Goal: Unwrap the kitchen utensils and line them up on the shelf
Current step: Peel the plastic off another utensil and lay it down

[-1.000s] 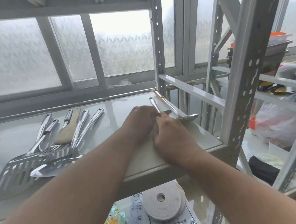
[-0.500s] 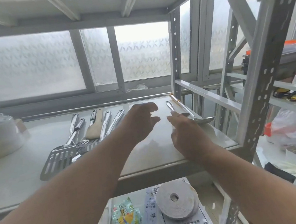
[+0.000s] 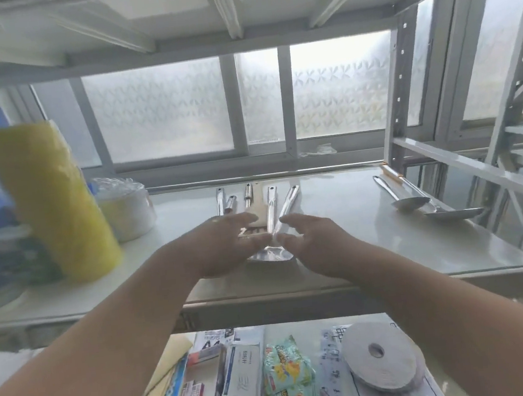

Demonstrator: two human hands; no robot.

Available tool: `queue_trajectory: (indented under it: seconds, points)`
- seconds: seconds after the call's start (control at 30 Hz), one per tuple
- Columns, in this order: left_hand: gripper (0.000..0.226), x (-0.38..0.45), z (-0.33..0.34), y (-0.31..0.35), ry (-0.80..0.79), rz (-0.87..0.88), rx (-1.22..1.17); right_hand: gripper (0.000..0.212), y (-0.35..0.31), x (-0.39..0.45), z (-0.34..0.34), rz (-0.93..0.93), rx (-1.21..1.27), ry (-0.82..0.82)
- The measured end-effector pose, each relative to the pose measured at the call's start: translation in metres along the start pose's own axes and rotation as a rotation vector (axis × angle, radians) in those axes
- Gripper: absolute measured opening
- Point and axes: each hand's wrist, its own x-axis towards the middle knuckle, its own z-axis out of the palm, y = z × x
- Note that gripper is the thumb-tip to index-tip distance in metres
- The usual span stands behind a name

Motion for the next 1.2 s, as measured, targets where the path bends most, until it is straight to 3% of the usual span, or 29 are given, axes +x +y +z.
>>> queue_trajectory:
  seconds: [0.07, 0.17, 0.3, 0.47, 0.57, 0.67, 0.8, 0.93, 1.07, 1.2]
  points:
    - [0.088, 0.000, 0.005, -0.014, -0.028, 0.021, -0.025, 0.052, -0.012, 0.009, 0.012, -0.013, 0.005, -0.032]
    - [0.071, 0.001, 0.009, -0.030, -0.003, 0.041, -0.051, 0.042, -0.026, 0.020, 0.026, -0.046, -0.034, -0.046]
    - [0.066, 0.004, 0.014, -0.054, 0.032, 0.002, -0.035, 0.036, -0.038, 0.036, 0.039, -0.076, -0.041, -0.088]
    - [0.070, -0.003, 0.008, -0.073, 0.104, -0.023, 0.041, 0.026, -0.051, 0.062, 0.061, -0.114, -0.027, -0.117]
    - [0.055, -0.006, 0.007, -0.085, 0.143, -0.078, 0.083, 0.019, -0.056, 0.077, 0.072, -0.142, -0.005, -0.130]
    - [0.059, -0.005, 0.008, -0.091, 0.146, -0.124, 0.067, 0.021, -0.056, 0.084, 0.077, -0.160, 0.038, -0.122]
    - [0.045, -0.006, 0.010, -0.089, 0.189, -0.113, 0.052, 0.024, -0.051, 0.082, 0.076, -0.176, 0.085, -0.089]
    - [0.061, -0.013, 0.011, -0.086, 0.225, -0.011, 0.058, 0.026, -0.041, 0.079, 0.073, -0.193, 0.108, -0.117]
    - [0.075, -0.026, 0.005, -0.082, 0.177, 0.120, 0.067, 0.027, -0.040, 0.066, 0.059, -0.218, 0.142, -0.265]
    - [0.041, -0.039, 0.000, -0.078, 0.146, 0.187, 0.183, 0.044, -0.034, 0.051, 0.055, -0.278, -0.007, -0.324]
